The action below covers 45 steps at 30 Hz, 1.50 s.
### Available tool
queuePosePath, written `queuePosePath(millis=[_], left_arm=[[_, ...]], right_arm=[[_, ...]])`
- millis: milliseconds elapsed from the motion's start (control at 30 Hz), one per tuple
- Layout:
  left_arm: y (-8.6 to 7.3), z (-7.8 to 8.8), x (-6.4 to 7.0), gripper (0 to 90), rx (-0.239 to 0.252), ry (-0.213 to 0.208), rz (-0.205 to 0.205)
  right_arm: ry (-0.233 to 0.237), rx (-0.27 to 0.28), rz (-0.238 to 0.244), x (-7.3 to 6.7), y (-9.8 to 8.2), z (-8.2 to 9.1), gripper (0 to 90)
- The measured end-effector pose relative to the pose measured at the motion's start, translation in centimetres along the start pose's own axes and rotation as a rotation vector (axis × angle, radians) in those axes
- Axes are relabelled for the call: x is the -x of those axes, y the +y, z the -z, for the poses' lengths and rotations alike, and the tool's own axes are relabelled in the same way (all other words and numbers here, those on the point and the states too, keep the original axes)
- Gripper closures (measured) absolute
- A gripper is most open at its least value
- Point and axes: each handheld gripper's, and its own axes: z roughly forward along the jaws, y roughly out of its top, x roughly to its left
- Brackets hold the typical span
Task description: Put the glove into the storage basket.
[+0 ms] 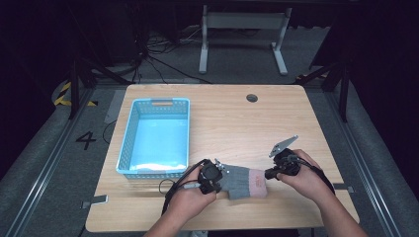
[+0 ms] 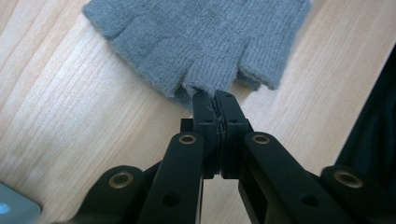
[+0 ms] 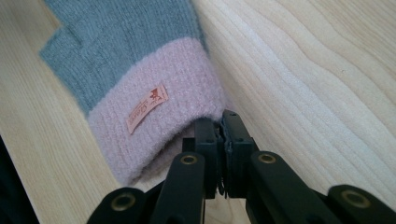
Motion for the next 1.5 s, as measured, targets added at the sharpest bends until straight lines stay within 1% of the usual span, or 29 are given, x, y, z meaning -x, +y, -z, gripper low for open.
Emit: queuePosePath(millis=[67,233,333,433,533,600,667,733,800,867,900,967,1033,1067,1133,1200,1267,1300,1333,1433,1467,1500], left_arm=[[0.0,-0.2,-0.2,88.7,-0.007,0.000,0.006],[0.1,-0.7,-0.2,88.5,-0.014,-0.002,-0.004],[0.1,-0.9,-0.2,88.1,-0.021,-0.006,-0.002],[0.1,-1.0,-0.3,86.4,-0.016,0.012,-0.005],[0.1,-0.9,-0.4,82.6,-0.009,0.012,0.004],[0.0,-0.7,-0.4,78.6,0.001,0.019,0.005],[0.0,-0.5,-0.5,75.0,0.016,0.021,0.013],[0.0,-0.3,-0.6,70.3,0.024,0.026,0.015],[0.1,0.0,-0.7,62.8,0.042,0.041,0.011],[0.1,0.3,-0.6,61.0,0.066,0.045,0.015],[0.2,0.5,-0.6,60.1,0.076,0.043,0.007],[0.5,0.8,-0.4,57.7,0.098,0.048,-0.005],[0.7,1.1,-0.3,54.5,0.100,0.044,-0.012],[0.9,1.3,-0.2,53.9,0.106,0.046,-0.023],[1.2,1.4,0.0,52.0,0.127,0.042,-0.037],[1.4,1.6,0.0,49.9,0.137,0.041,-0.049],[1.6,1.6,0.1,51.2,0.125,0.019,-0.056],[1.8,1.6,0.1,50.9,0.126,0.011,-0.070],[1.9,1.6,0.2,50.1,0.129,0.007,-0.075],[2.5,1.4,0.3,50.5,0.136,-0.009,-0.080],[2.6,1.3,0.3,50.3,0.138,-0.012,-0.079],[2.7,1.2,0.3,50.1,0.142,-0.012,-0.078]], right_arm=[[-0.001,-0.005,-0.002,0.1,0.0,-0.2,87.0],[-0.007,-0.015,-0.001,0.2,-0.1,-0.5,87.0],[-0.014,-0.019,-0.002,0.2,-0.2,-0.6,86.8],[-0.024,-0.028,0.004,0.1,-0.2,-0.6,85.6],[-0.051,-0.042,0.030,0.0,-0.3,-0.5,81.4],[-0.082,-0.058,0.040,-0.1,-0.4,-0.3,78.8],[-0.095,-0.056,0.043,-0.1,-0.5,0.0,77.9],[-0.100,-0.052,0.046,-0.1,-0.5,0.3,76.7],[-0.101,-0.042,0.048,-0.1,-0.7,0.7,75.6],[-0.109,-0.032,0.043,-0.1,-0.9,1.1,74.2],[-0.109,-0.028,0.044,-0.1,-1.0,1.2,73.4],[-0.110,-0.018,0.035,0.0,-1.2,1.5,71.0],[-0.118,-0.001,0.023,0.2,-1.4,1.9,69.1],[-0.122,0.002,0.019,0.3,-1.5,2.0,68.4],[-0.126,0.014,0.009,0.5,-1.8,2.3,66.8],[-0.132,0.024,-0.003,0.7,-2.1,2.5,64.6],[-0.141,0.036,-0.004,0.8,-2.3,2.7,61.8],[-0.147,0.040,-0.007,0.9,-2.4,2.8,61.0],[-0.146,0.044,-0.010,0.9,-2.6,2.9,59.9],[-0.147,0.061,-0.021,1.1,-3.1,3.2,57.8],[-0.148,0.065,-0.040,1.1,-3.3,3.3,54.8],[-0.148,0.059,-0.061,1.2,-3.4,3.3,54.2]])
